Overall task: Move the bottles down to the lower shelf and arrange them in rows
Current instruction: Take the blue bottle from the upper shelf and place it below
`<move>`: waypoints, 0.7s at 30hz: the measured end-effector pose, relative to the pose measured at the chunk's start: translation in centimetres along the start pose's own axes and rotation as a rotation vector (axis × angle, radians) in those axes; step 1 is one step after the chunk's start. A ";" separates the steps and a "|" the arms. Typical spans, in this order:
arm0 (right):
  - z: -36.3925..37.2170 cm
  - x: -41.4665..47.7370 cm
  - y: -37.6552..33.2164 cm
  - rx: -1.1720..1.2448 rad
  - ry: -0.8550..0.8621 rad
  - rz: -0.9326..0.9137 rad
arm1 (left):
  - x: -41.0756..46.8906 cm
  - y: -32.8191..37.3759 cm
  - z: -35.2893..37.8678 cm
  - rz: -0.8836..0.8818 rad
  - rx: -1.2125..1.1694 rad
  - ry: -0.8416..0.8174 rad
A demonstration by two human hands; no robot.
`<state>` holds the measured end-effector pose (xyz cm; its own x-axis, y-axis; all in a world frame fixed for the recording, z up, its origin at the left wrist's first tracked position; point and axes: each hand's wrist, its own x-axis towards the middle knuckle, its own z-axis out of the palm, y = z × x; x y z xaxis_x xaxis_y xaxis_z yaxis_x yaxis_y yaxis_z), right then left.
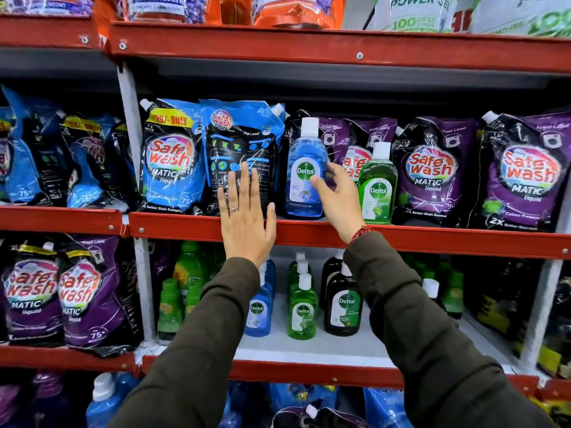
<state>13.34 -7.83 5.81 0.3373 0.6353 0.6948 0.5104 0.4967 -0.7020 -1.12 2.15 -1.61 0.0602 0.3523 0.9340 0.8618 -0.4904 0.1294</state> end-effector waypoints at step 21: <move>1.6 -8.9 4.4 0.189 -0.021 0.078 | -8.1 -2.2 -2.7 0.015 -0.161 0.022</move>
<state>11.34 -10.32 -3.74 0.3527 0.6872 0.6351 0.3249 0.5465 -0.7718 -4.86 -1.78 -8.59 0.0594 0.3274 0.9430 0.7690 -0.6173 0.1659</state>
